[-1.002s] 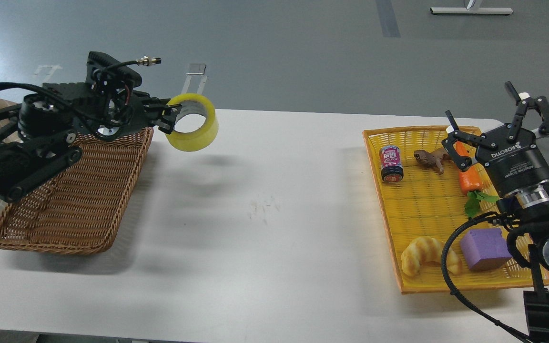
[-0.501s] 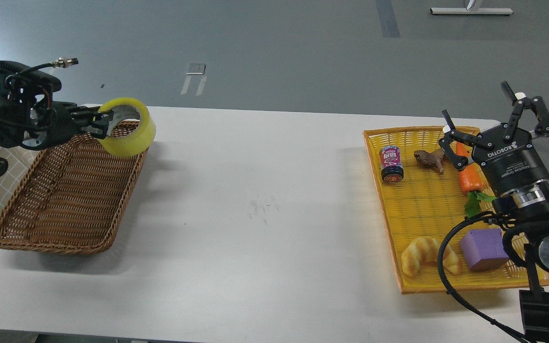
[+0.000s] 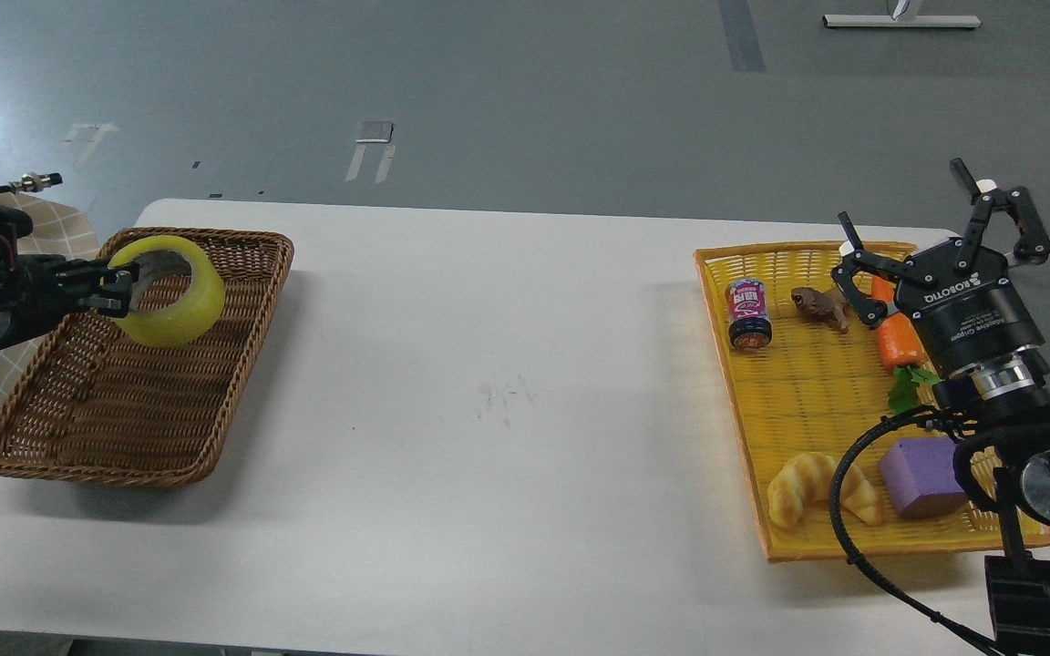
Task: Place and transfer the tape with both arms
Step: 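Lift and carry the tape roll over the wicker basket, then lower the tape roll into the basket and open the left gripper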
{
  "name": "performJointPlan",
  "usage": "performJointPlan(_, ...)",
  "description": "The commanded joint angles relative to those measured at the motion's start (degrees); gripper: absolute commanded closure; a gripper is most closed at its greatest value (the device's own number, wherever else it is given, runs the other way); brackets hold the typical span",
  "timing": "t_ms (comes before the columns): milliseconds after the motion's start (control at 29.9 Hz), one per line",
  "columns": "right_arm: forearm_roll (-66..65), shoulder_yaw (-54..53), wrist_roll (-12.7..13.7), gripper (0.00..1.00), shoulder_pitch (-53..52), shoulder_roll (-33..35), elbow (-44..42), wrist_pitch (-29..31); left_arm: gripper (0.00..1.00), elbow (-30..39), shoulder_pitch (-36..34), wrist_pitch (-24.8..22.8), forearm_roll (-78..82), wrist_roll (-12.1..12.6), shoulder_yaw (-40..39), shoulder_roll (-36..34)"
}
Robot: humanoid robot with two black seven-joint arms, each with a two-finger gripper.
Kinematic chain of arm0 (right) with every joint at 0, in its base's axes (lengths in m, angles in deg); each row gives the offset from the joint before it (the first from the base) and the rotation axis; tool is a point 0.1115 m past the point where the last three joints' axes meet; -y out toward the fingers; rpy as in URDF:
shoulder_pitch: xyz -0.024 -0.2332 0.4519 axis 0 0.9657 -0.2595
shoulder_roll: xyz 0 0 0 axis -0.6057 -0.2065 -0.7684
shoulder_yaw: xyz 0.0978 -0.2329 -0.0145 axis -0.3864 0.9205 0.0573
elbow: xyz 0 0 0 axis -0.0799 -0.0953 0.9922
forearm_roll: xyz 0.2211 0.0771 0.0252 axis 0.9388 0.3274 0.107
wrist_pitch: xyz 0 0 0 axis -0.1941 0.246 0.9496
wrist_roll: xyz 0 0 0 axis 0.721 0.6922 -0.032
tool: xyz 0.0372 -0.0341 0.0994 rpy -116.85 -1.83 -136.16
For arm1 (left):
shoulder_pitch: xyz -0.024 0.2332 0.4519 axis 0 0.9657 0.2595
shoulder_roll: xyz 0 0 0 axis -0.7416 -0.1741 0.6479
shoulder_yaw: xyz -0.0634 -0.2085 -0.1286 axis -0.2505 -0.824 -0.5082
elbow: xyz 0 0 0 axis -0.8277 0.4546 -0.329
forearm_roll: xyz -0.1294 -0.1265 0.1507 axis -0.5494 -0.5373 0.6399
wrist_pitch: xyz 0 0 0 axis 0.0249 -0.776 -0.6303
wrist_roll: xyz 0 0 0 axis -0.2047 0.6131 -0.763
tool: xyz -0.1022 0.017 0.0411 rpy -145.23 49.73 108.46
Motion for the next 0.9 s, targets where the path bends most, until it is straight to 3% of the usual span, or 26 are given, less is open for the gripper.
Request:
performJointPlan(0,0.00,0.00,0.00,0.00,0.02,-0.15,0.00,0.00,1.00,-0.58,2.37,1.36,-0.10,-0.06,-0.01,-0.07)
performJointPlan(334,0.00,-0.09,0.00,0.00,-0.07,-0.15,-0.09,0.00,1.00,-4.00,4.30,2.85,-0.10,-1.73,-0.01,1.07)
performJointPlan(869,0.00,-0.09,0.00,0.00,-0.07,-0.15,0.00,0.00,1.00,-4.80,8.52,5.23,-0.10,-1.73,-0.01,1.42)
